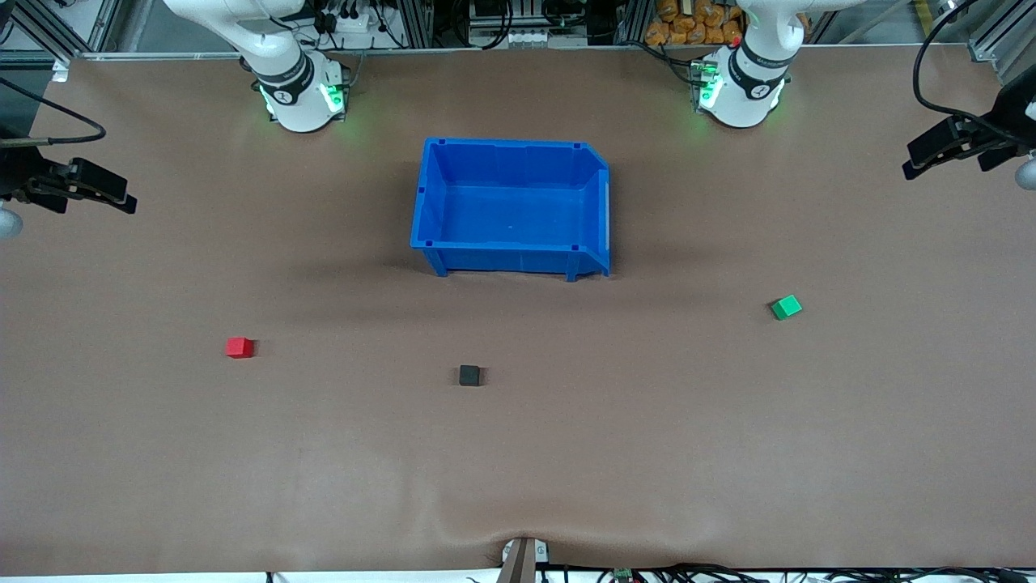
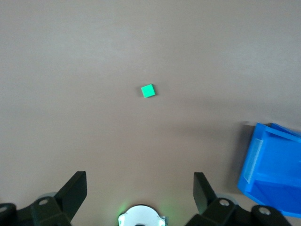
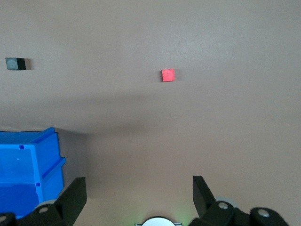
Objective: Attach green and red cubes to black cube
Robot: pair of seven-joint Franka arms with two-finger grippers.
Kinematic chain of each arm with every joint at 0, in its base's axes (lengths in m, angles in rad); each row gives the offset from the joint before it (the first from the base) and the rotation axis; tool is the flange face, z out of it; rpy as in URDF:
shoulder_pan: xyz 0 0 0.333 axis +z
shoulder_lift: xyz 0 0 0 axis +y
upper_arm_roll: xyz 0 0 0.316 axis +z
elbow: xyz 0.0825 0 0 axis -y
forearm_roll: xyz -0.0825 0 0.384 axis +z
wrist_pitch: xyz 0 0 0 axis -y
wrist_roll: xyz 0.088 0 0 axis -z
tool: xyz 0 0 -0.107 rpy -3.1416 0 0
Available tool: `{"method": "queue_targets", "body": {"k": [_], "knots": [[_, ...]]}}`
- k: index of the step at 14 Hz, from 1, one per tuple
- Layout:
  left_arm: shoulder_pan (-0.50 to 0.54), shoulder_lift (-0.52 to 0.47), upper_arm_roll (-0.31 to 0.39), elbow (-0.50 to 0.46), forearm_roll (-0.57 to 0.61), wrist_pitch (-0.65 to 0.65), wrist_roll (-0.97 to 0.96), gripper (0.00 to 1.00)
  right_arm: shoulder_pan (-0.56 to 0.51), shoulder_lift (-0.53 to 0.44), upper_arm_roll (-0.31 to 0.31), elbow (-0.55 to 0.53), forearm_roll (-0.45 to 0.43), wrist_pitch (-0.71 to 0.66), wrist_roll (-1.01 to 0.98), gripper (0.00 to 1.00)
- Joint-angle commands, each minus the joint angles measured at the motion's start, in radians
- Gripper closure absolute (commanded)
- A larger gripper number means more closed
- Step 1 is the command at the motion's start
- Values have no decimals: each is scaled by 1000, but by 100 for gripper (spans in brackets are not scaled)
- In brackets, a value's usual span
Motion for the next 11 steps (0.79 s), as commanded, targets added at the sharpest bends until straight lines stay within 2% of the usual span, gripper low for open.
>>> {"method": "queue_targets", "body": {"k": [1, 8, 11], "knots": [[1, 24, -9, 38, 20, -26, 12, 0, -1, 4, -2, 11, 9, -1, 16, 0], [4, 24, -9, 34, 20, -49, 15, 0, 2, 15, 0, 13, 15, 2, 18, 0], [4, 24, -9, 29, 20, -49, 15, 0, 3, 54, 0, 16, 54, 23, 56, 0]]}}
